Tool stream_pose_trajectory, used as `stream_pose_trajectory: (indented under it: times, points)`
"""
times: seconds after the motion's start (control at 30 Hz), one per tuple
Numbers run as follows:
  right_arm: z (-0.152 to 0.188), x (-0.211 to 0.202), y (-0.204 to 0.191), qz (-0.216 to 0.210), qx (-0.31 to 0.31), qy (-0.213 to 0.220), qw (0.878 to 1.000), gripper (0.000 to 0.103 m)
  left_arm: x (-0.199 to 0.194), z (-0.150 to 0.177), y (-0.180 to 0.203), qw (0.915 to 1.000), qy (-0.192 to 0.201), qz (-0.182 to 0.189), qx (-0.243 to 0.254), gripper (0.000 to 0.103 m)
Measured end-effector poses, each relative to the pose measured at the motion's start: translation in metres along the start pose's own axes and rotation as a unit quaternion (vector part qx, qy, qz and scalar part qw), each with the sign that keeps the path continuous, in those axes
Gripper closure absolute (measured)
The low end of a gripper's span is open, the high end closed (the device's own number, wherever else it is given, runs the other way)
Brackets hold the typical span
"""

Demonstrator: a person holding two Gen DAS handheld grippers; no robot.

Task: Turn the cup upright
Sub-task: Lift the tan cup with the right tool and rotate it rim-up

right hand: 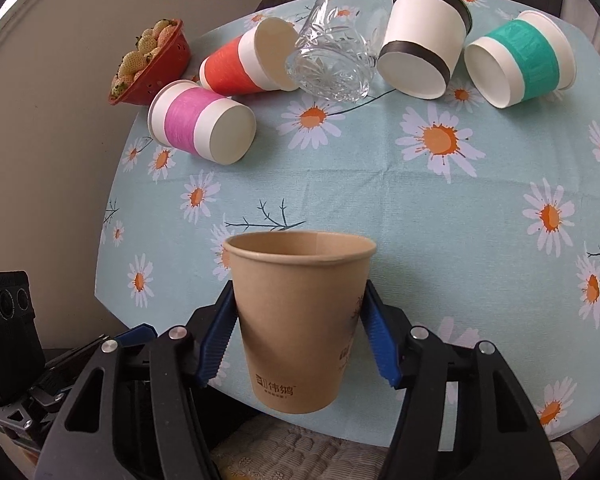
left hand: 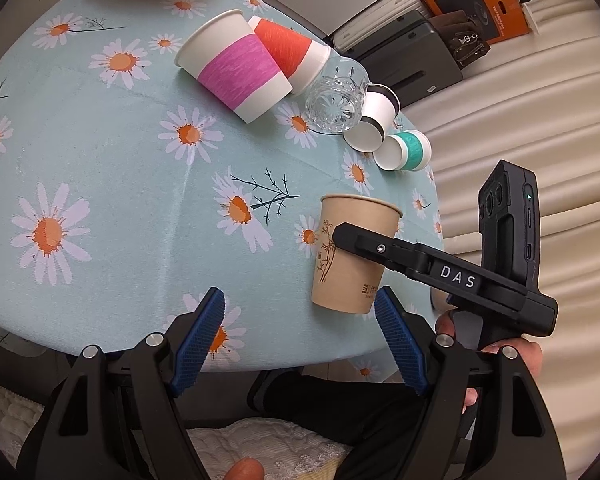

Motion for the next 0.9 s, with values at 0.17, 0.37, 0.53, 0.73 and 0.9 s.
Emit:
stream_pose_trajectory:
  times: [0.17, 0.37, 0.53, 0.73, 0.9]
  points:
    - [-0.001, -0.031, -0.009, 0.036, -0.039, 0.096, 0.994, 0.042, -0.002, 0.003, -0.001, 1.0, 0.001, 0.003, -0.001, 0.027]
    - [0.007, -0.061, -0.024, 0.077, -0.065, 0.218, 0.971, 0.042, -0.005, 0.007, -0.007, 0.9999, 0.01, 0.006, -0.003, 0.027]
    - [0.021, -0.074, -0.026, 0.123, -0.076, 0.309, 0.94, 0.042, -0.01, 0.006, -0.015, 0.9996, 0.025, 0.007, -0.012, 0.027]
    - [0.041, -0.075, -0.029, 0.209, -0.093, 0.399, 0.888, 0.042, -0.016, 0.003, -0.017, 0.9987, 0.042, 0.022, -0.018, 0.027]
    - [0.044, -0.061, -0.037, 0.256, -0.102, 0.435, 0.857, 0.042, -0.015, 0.001, -0.018, 0.9981, 0.044, 0.036, -0.024, 0.027]
Point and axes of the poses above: each gripper's, at about its wrist camera, not at the fingertips, and x roughly the way its jaws point, y to its right, z to its underside, the point moved 8 cm from there along x, roughly the way its jaws point, and after that the axes turned 13 degrees about -x, right-handed, at the moved point
